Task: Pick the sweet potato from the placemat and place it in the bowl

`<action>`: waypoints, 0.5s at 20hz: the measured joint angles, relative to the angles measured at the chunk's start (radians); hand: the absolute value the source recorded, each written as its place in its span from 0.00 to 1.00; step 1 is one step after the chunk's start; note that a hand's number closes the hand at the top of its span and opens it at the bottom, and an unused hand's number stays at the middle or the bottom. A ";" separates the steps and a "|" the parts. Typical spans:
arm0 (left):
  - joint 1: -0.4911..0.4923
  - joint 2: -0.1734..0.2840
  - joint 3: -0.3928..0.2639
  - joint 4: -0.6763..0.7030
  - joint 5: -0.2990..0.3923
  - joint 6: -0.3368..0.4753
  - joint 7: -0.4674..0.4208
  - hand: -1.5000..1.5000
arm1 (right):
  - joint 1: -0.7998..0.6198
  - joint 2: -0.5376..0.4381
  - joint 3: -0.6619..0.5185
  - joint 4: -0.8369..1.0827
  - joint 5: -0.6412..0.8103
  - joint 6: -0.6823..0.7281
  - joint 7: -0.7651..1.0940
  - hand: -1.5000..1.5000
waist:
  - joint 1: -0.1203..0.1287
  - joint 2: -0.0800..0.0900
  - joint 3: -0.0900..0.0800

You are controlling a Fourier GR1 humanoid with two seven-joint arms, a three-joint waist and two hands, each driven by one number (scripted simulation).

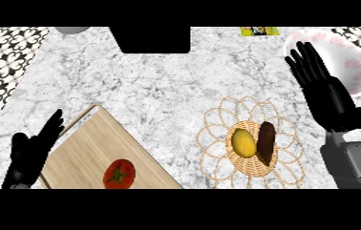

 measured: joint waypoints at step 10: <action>-0.189 -0.033 0.020 -0.140 -0.094 0.137 -0.032 0.50 | 0.070 -0.180 -0.101 0.217 0.059 0.123 -0.074 0.00 | -0.027 0.012 -0.015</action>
